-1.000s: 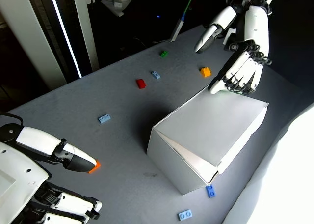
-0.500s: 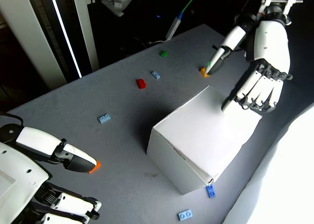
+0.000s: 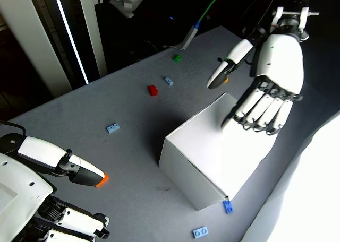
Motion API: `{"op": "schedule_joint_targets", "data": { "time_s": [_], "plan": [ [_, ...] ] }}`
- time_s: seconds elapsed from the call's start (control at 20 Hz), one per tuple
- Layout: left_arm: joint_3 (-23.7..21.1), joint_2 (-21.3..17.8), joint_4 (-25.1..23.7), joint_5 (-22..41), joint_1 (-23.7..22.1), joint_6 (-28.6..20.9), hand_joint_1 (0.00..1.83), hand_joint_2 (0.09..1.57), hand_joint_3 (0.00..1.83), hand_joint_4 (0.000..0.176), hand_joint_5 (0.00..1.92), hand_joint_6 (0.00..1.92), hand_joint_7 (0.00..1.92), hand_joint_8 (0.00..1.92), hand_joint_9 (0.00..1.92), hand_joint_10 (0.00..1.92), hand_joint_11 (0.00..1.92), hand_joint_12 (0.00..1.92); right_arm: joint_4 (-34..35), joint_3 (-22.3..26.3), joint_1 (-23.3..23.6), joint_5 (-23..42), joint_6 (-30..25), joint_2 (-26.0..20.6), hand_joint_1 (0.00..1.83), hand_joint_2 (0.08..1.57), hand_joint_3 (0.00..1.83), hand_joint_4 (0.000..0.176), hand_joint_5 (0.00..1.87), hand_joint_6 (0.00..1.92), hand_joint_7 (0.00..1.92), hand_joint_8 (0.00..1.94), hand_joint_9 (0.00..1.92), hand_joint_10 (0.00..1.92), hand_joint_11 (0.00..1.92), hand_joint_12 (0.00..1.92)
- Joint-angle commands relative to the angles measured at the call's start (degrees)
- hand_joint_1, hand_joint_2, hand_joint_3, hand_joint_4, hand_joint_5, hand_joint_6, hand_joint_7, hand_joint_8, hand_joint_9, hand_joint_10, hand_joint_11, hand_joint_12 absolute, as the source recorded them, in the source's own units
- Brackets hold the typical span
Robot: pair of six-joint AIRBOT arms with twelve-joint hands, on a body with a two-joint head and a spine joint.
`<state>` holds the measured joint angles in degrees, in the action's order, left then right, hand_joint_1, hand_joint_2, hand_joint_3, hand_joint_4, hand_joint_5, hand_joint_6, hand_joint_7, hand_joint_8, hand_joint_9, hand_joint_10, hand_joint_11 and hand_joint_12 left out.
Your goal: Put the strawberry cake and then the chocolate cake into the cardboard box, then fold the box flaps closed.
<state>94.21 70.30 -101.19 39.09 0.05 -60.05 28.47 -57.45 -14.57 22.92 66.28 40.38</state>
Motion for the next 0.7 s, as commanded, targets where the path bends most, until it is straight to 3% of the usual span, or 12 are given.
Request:
{"op": "schedule_joint_targets", "data": {
  "time_s": [0.0,0.15,0.25,0.45,0.65],
  "plan": [
    [-0.21,-0.48,2.79,0.08,0.26,-0.22,0.43,1.16,0.00,0.000,0.68,0.00,0.66,0.61,0.50,1.11,0.20,1.63,-0.39,-0.21,0.37,6.24,-0.23,-0.75,0.36,1.25,0.00,0.000,0.64,0.83,0.66,0.92,0.46,1.30,0.25,1.76],
    [-0.03,-0.48,2.79,0.09,0.03,-0.22,0.42,1.16,0.00,0.000,0.67,0.00,0.65,0.60,0.49,1.11,0.20,1.62,-0.39,-0.21,0.32,6.24,-0.23,-0.75,0.38,1.25,0.00,0.000,0.72,0.67,0.72,0.80,0.49,1.25,0.25,1.74],
    [0.36,-0.51,2.80,0.43,-0.40,-0.24,0.41,1.16,0.00,0.000,0.68,0.00,0.65,0.60,0.49,1.12,0.20,1.63,-0.39,-0.21,0.30,6.24,-0.23,-0.75,0.38,1.25,0.00,0.000,0.71,0.70,0.71,0.84,0.48,1.27,0.24,1.74],
    [0.46,-1.87,2.02,1.17,-1.91,-2.12,0.40,1.17,0.00,0.000,0.68,0.00,0.65,0.60,0.48,1.14,0.20,1.64,-0.39,-0.21,0.23,6.24,-0.23,-0.77,0.34,1.25,0.00,0.000,0.63,0.94,0.64,1.01,0.45,1.35,0.22,1.78],
    [-1.51,-4.81,-4.38,2.43,-5.41,-7.92,0.42,1.16,0.00,0.000,0.69,0.01,0.67,0.58,0.51,1.11,0.23,1.61,-0.39,-0.19,0.18,6.14,-0.23,-0.77,0.32,1.26,0.00,0.000,0.63,0.89,0.63,1.02,0.43,1.35,0.20,1.77]
  ]
}}
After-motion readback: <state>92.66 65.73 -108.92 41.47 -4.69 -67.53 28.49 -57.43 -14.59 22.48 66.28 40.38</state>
